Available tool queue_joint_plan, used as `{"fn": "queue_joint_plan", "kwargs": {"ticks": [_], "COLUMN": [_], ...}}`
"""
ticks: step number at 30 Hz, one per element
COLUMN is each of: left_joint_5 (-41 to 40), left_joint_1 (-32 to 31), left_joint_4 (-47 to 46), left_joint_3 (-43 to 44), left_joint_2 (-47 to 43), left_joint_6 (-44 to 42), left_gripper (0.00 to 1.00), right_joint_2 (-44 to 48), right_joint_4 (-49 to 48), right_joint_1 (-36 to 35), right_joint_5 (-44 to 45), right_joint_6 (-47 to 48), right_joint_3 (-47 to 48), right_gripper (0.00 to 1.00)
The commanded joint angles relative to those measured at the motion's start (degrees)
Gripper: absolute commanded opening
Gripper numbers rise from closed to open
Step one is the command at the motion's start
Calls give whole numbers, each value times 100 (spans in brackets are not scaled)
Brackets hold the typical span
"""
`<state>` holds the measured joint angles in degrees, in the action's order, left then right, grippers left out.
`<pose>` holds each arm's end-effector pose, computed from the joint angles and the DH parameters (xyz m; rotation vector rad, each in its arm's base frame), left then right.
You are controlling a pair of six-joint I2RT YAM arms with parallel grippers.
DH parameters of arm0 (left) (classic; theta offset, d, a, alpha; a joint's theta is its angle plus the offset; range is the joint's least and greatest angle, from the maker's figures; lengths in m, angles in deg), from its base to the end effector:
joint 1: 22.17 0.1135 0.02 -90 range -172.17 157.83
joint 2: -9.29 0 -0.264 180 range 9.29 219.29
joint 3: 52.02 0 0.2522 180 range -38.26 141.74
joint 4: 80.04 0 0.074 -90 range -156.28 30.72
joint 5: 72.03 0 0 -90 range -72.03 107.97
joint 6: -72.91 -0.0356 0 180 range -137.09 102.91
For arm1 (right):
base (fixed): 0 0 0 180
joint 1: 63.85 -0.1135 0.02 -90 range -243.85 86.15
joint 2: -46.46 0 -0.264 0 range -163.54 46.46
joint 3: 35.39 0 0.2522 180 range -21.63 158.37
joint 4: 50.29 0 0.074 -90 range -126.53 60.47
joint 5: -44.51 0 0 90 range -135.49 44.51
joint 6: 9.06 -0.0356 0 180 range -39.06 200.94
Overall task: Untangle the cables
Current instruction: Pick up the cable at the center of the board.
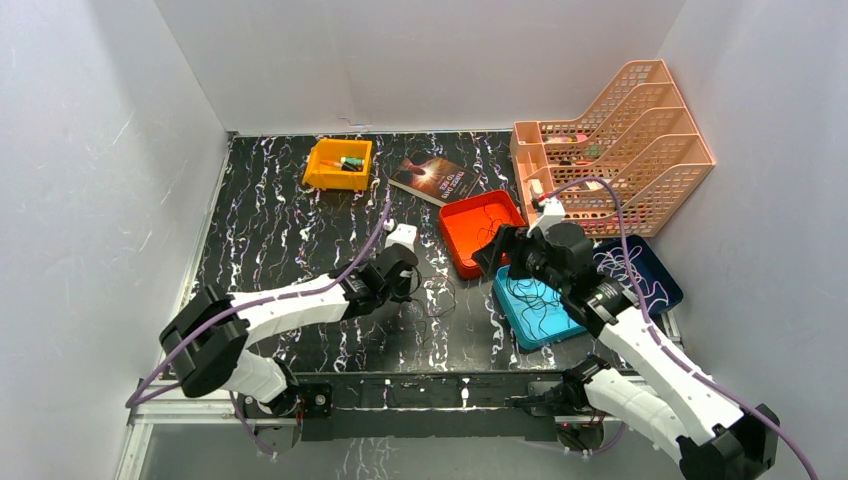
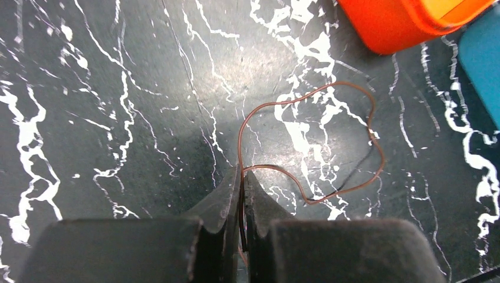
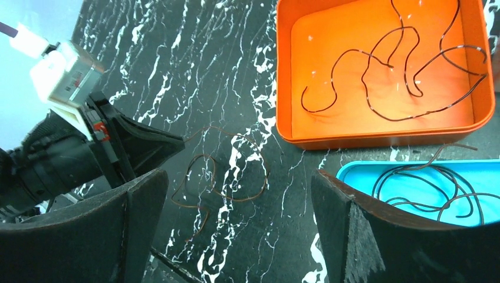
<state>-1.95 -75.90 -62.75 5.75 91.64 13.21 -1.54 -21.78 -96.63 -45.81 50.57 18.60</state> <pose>0.1838 -0.2300 0.1985 0.2867 2.2596 -0.3825 0.1642 0.1060 0.2940 -0.0466 2.0355 0.7169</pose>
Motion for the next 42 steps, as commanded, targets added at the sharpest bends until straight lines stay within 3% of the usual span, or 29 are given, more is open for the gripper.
{"fn": "queue_joint_plan", "kwargs": {"ticks": [1,5,11,18,22,27,36,42], "left_joint_5": [-172,-36,10,-56,-38,-57,-47,-68], "left_joint_1": [21,28,21,30,29,25,27,28], "left_joint_4": [353,432,696,1050,1134,1201,1196,1185], "left_joint_3": [378,547,971,1521,1716,1885,2100,2102], "left_joint_2": [-809,-1363,-1887,-2111,-2174,-2205,-2349,-2459], "left_joint_6": [-526,-938,-1331,-1508,-1536,-1553,-1443,-1367], "left_gripper": [0,0,0,0,0,0,0,0], "right_joint_2": [620,985,1092,221,-306,-771,-1602,-2397], "right_joint_4": [-945,-1578,-2182,-2731,-3342,-4303,-6416,-8002], "right_joint_1": [-30,-28,-30,-33,-34,-64,-184,-373], "right_joint_5": [260,365,-521,-2145,-2561,-2665,-1569,-1459], "right_joint_6": [265,616,1300,1453,1326,1082,-158,-778], "right_joint_3": [-375,-699,-876,-784,-850,-1081,-1907,-2249], "right_gripper": [98,98,98,97,96,94,90,86]}}
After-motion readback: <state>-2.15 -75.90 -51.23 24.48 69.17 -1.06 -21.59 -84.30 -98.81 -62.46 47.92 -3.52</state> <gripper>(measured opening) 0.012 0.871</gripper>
